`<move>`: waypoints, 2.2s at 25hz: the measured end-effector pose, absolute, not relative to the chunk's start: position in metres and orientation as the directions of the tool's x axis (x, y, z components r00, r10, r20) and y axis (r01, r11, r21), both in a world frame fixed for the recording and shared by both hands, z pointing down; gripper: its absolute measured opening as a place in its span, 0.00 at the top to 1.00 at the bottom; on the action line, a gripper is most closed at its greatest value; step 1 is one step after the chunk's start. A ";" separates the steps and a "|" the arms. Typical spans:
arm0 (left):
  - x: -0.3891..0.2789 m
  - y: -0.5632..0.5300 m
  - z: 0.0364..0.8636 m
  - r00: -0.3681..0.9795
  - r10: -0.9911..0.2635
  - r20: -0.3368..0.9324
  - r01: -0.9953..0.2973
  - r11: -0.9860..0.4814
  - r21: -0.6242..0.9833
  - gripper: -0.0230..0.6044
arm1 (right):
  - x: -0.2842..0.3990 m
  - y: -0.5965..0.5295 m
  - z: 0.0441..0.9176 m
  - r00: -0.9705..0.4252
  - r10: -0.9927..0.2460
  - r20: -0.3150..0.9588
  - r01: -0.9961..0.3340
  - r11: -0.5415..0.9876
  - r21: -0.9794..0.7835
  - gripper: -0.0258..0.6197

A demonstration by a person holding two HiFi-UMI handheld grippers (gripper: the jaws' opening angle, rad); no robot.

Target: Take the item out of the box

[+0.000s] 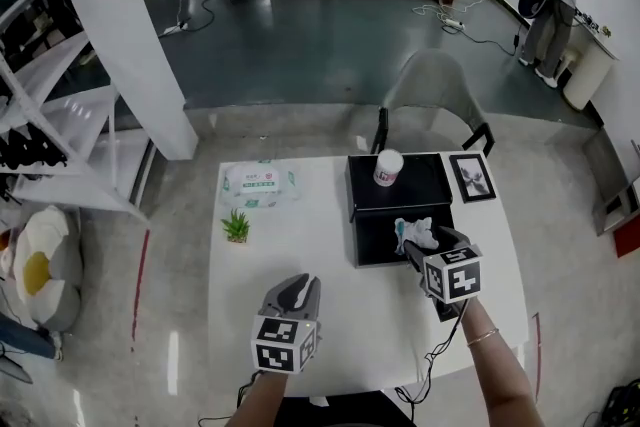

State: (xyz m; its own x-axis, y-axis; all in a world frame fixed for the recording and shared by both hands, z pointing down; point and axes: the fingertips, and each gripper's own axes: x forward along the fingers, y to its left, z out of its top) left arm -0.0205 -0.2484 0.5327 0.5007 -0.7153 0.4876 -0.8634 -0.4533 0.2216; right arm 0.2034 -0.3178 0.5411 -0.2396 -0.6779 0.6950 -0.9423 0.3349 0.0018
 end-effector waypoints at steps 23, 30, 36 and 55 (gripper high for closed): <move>-0.016 -0.260 0.547 0.452 -0.717 0.530 -0.891 -0.393 0.229 0.90 | 0.208 -0.347 0.596 -0.234 -0.496 0.837 -0.892 0.452 0.019 0.45; -0.015 -0.263 0.549 0.445 -0.718 0.536 -0.894 -0.385 0.228 0.90 | 0.209 -0.346 0.606 -0.162 -0.423 0.891 -0.871 0.486 0.072 0.46; -0.012 -0.264 0.551 0.450 -0.712 0.539 -0.892 -0.387 0.233 0.90 | 0.210 -0.343 0.612 -0.110 -0.389 0.915 -0.854 0.508 0.114 0.50; -0.011 -0.266 0.546 0.464 -0.709 0.532 -0.885 -0.405 0.232 0.91 | 0.212 -0.341 0.616 -0.032 -0.410 0.912 -0.825 0.525 0.207 0.71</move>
